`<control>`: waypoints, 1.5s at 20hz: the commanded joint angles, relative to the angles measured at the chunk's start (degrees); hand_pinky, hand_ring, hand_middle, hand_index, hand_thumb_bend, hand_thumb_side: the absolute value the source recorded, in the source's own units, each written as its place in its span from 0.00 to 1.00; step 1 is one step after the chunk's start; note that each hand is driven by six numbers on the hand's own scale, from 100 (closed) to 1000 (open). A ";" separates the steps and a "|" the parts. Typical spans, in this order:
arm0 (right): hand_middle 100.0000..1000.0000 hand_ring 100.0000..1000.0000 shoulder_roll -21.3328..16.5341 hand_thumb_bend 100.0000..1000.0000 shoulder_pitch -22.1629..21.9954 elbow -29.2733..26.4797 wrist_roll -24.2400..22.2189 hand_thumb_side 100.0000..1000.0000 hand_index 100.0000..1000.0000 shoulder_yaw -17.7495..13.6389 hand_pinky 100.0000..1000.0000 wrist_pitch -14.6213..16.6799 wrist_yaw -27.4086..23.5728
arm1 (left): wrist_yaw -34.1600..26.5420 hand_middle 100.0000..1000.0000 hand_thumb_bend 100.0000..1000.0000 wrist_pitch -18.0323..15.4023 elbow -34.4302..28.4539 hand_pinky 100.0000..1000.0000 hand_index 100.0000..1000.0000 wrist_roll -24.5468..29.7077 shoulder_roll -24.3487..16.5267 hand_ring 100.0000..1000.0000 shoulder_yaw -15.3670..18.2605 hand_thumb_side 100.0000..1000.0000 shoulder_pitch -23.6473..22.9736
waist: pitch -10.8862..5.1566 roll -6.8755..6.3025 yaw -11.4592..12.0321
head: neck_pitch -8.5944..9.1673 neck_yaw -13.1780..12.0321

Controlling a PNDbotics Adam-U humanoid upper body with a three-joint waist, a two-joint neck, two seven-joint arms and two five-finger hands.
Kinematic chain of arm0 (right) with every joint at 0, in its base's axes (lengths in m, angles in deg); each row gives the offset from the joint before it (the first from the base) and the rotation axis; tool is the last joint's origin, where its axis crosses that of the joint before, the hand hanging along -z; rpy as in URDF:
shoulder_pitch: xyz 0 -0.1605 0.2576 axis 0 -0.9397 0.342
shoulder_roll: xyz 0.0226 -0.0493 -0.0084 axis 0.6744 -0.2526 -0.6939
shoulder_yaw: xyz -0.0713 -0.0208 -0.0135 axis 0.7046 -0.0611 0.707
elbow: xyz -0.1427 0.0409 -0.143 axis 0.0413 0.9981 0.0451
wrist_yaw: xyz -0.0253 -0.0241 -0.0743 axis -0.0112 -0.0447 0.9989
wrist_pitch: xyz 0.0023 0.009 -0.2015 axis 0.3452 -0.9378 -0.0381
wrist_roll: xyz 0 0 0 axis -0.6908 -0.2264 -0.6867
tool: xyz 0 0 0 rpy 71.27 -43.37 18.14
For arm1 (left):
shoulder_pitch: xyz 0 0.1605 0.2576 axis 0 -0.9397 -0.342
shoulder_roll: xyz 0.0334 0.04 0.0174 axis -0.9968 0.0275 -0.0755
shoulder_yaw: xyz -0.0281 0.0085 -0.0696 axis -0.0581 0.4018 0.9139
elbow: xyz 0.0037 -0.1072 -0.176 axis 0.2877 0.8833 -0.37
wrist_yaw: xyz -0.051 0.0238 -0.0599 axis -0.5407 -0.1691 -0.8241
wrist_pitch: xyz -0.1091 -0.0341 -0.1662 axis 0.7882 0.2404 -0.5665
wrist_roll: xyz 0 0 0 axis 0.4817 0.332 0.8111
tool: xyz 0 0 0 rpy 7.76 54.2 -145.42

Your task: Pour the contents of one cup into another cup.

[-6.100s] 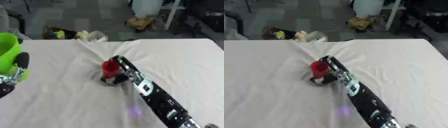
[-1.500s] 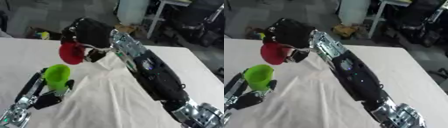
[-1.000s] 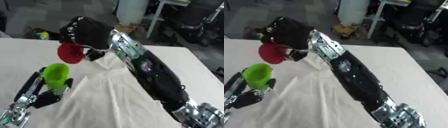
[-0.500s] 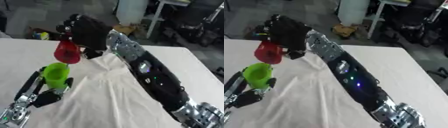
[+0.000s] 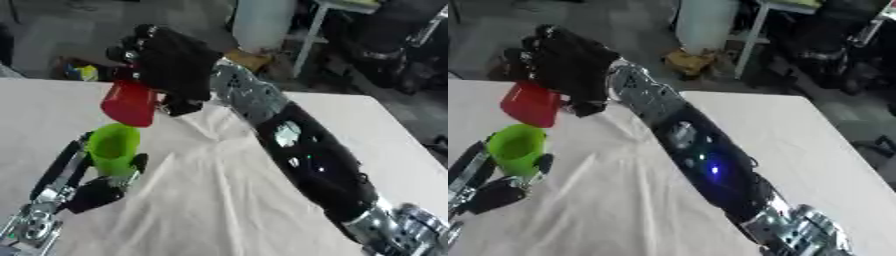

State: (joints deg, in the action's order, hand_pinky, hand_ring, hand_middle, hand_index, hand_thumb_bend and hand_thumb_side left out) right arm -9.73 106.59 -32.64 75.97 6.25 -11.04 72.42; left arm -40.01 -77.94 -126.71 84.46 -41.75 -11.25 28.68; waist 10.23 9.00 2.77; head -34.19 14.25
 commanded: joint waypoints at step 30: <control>0.41 0.38 -1.19 0.00 -0.15 -1.36 -0.67 0.20 0.67 -1.96 0.43 -2.96 -9.81 | 17.19 0.82 1.00 -12.95 11.87 0.66 0.87 -0.74 -1.38 0.91 -1.09 0.61 -3.83 | -1.05 -0.52 -0.45 | 0.14 0.22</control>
State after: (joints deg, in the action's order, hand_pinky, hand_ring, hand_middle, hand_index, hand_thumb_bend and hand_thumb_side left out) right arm -9.74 105.55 -32.98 75.44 5.00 -14.03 63.32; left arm -24.83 -89.95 -116.10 83.76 -42.30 -12.33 24.88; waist 9.81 8.58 2.45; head -34.19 14.26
